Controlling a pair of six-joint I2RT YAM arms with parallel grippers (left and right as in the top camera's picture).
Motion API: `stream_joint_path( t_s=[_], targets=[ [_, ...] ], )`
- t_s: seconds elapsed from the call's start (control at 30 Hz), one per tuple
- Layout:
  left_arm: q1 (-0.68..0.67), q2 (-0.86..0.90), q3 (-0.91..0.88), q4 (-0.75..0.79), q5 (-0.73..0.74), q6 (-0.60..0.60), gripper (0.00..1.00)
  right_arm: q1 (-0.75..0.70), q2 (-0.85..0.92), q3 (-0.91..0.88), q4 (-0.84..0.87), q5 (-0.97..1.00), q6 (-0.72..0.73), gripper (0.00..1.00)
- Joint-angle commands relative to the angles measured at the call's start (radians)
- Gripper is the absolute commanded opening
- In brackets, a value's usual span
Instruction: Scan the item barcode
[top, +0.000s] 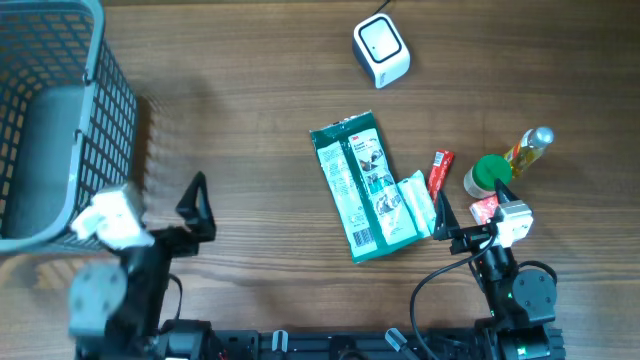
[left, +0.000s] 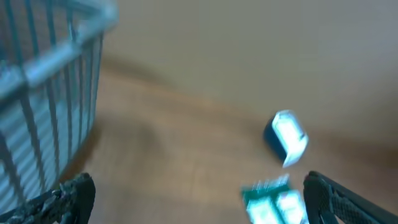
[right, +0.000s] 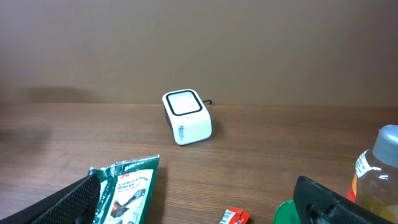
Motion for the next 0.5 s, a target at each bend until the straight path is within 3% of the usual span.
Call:
stream_joint_path(
  t_s=[0.0, 0.27, 0.37, 0.47],
  targets=[
    [0.050, -0.128, -0.065, 0.105, 0.077, 0.002, 1.00, -0.005, -0.010, -0.001, 0.003, -0.015, -0.012, 1.00],
    [0.124, -0.289, -0.222, 0.420, 0.178, 0.002, 1.00, -0.005, -0.010, -0.001, 0.003, -0.016, -0.012, 1.00],
    [0.126, -0.332, -0.335, 0.657, 0.231, -0.005, 1.00, -0.005, -0.010, -0.001, 0.003, -0.016, -0.012, 1.00],
    [0.126, -0.332, -0.402, 0.774, 0.229, -0.045, 1.00, -0.005, -0.010, -0.001, 0.003, -0.016, -0.012, 1.00]
  ],
)
